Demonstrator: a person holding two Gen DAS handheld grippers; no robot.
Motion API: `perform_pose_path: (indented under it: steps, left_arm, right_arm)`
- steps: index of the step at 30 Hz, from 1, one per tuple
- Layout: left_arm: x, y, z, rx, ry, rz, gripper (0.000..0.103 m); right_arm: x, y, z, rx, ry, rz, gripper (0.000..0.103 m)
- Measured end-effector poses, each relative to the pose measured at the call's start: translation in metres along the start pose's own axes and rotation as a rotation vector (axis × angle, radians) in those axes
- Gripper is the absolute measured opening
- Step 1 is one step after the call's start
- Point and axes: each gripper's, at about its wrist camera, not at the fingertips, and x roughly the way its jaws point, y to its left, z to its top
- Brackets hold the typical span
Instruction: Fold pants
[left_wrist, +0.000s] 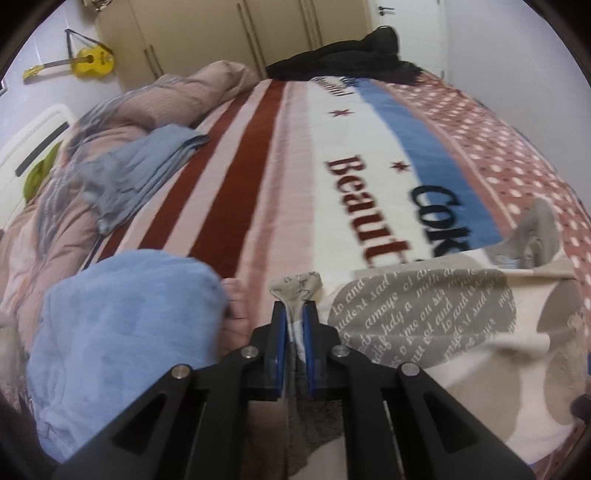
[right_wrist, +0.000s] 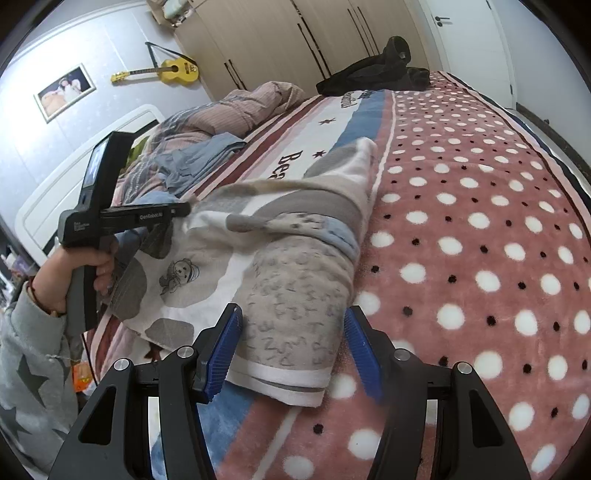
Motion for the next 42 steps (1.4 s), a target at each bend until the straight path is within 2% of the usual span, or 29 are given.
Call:
perform_pose_path:
  steps: [2, 4, 5, 6, 7, 10, 13, 16, 17, 18, 19, 21, 24, 27, 33, 34, 36, 40, 42]
  left_arm:
    - [0.003, 0.001, 0.0, -0.006, 0.007, -0.007, 0.008]
    - [-0.001, 0.0, 0.0, -0.014, -0.003, -0.038, 0.016]
    - [-0.007, -0.002, 0.001, -0.017, -0.013, -0.05, 0.024]
    - [-0.013, -0.003, 0.001, -0.019, -0.029, -0.057, 0.044]
    - [-0.022, -0.004, 0.001, -0.017, -0.056, -0.07, 0.053]
    - [-0.046, -0.003, 0.0, -0.008, -0.09, -0.12, 0.052]
    - [-0.067, 0.002, -0.013, -0.026, -0.086, -0.228, 0.052]
    - [-0.073, 0.003, -0.03, -0.03, -0.062, -0.299, 0.053]
    - [-0.074, 0.005, -0.037, -0.039, -0.049, -0.322, 0.053]
    - [-0.074, 0.006, -0.043, -0.046, -0.041, -0.335, 0.053]
    - [-0.074, 0.007, -0.049, -0.05, -0.034, -0.345, 0.053]
    - [-0.073, 0.005, -0.061, -0.047, -0.021, -0.353, 0.053]
    - [-0.07, 0.004, -0.072, -0.046, 0.001, -0.361, 0.053]
    - [-0.071, -0.001, -0.077, -0.04, 0.006, -0.38, 0.053]
    - [-0.07, -0.024, -0.076, -0.012, 0.012, -0.417, 0.057]
    - [-0.069, -0.028, -0.076, -0.01, 0.013, -0.421, 0.059]
    - [-0.069, -0.036, -0.074, -0.002, 0.014, -0.431, 0.061]
    - [-0.068, -0.051, -0.071, 0.026, 0.016, -0.433, 0.063]
    - [-0.065, -0.054, -0.071, 0.025, 0.022, -0.431, 0.063]
  right_arm:
    - [0.001, 0.0, 0.001, 0.003, 0.001, 0.004, 0.054]
    - [0.001, 0.001, 0.002, 0.0, 0.002, -0.002, 0.054]
    - [0.001, 0.001, 0.003, -0.006, 0.004, -0.008, 0.054]
    - [0.001, 0.001, 0.003, -0.01, 0.007, -0.012, 0.054]
    - [0.002, 0.001, 0.005, -0.012, 0.012, -0.015, 0.054]
    - [0.005, -0.003, 0.01, -0.004, 0.028, -0.007, 0.069]
    - [0.017, -0.008, 0.018, 0.023, 0.049, 0.027, 0.069]
    - [0.038, -0.012, 0.02, 0.07, 0.118, 0.08, 0.069]
    - [0.045, -0.013, 0.019, 0.085, 0.136, 0.092, 0.062]
    - [0.049, -0.014, 0.017, 0.098, 0.144, 0.101, 0.048]
    - [0.05, -0.014, 0.014, 0.103, 0.138, 0.085, 0.044]
    - [0.043, -0.015, 0.01, 0.105, 0.107, 0.075, 0.025]
    - [0.026, -0.017, 0.008, 0.118, 0.065, 0.044, 0.02]
    - [0.002, -0.026, 0.004, 0.132, 0.051, -0.012, 0.019]
    - [-0.045, -0.049, -0.017, 0.173, 0.063, -0.04, 0.021]
    - [-0.048, -0.051, -0.02, 0.179, 0.077, -0.033, 0.025]
    - [-0.049, -0.053, -0.025, 0.179, 0.105, -0.053, 0.04]
    - [-0.066, -0.056, -0.015, 0.143, 0.053, -0.08, 0.045]
    - [-0.08, -0.061, -0.004, 0.143, -0.008, -0.091, 0.045]
